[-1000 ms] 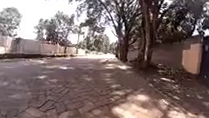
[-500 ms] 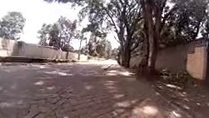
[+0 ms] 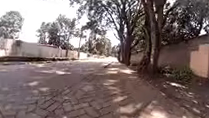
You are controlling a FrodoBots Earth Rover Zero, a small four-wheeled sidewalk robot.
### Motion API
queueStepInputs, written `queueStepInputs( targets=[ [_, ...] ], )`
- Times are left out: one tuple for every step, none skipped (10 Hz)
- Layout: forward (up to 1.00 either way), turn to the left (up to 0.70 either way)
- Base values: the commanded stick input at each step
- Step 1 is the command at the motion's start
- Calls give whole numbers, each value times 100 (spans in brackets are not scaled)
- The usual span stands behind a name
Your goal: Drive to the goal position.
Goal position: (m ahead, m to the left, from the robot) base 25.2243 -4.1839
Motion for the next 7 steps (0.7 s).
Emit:
queueStepInputs(
  targets=[
    [50,-1],
    [50,0],
    [50,0],
    [50,0],
    [50,0],
    [50,0],
    [50,0]
  ],
)
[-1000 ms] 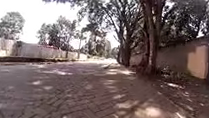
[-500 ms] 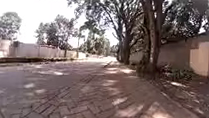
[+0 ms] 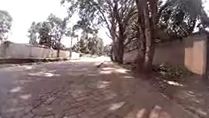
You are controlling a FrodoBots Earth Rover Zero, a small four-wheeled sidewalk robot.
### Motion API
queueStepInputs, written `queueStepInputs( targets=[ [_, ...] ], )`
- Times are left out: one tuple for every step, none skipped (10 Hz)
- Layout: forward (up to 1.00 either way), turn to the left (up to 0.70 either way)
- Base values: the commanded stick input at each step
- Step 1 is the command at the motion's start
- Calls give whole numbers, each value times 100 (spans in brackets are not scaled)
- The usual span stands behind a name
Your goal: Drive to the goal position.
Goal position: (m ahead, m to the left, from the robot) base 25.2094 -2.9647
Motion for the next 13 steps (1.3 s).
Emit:
queueStepInputs(
  targets=[
    [50,0],
    [50,0],
    [50,0],
    [50,0],
    [50,0],
    [50,0],
    [50,0],
    [50,0],
    [50,0],
    [50,-2],
    [50,-27],
    [50,-50],
    [50,-50]
  ],
)
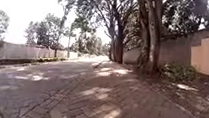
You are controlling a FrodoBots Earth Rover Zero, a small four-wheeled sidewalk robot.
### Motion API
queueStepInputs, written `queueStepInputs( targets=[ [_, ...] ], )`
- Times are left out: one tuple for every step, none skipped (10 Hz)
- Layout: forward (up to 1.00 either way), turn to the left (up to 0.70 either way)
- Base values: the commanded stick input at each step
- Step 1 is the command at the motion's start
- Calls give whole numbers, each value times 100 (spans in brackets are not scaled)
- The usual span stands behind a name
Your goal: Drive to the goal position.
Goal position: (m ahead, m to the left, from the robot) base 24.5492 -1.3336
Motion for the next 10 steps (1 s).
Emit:
queueStepInputs(
  targets=[
    [50,-50],
    [50,-50],
    [50,0],
    [50,0],
    [50,0],
    [50,0],
    [50,0],
    [50,0],
    [50,0],
    [50,0]
  ],
)
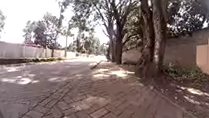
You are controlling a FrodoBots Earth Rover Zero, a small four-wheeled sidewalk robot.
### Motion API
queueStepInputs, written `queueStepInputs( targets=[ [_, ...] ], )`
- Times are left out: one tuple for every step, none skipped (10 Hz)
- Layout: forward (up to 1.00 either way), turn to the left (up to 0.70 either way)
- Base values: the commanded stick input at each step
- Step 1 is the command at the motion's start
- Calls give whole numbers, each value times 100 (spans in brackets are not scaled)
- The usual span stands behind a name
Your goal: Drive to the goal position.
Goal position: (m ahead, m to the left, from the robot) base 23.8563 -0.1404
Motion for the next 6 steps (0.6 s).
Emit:
queueStepInputs(
  targets=[
    [50,0],
    [50,0],
    [50,0],
    [50,0],
    [50,0],
    [50,0]
  ],
)
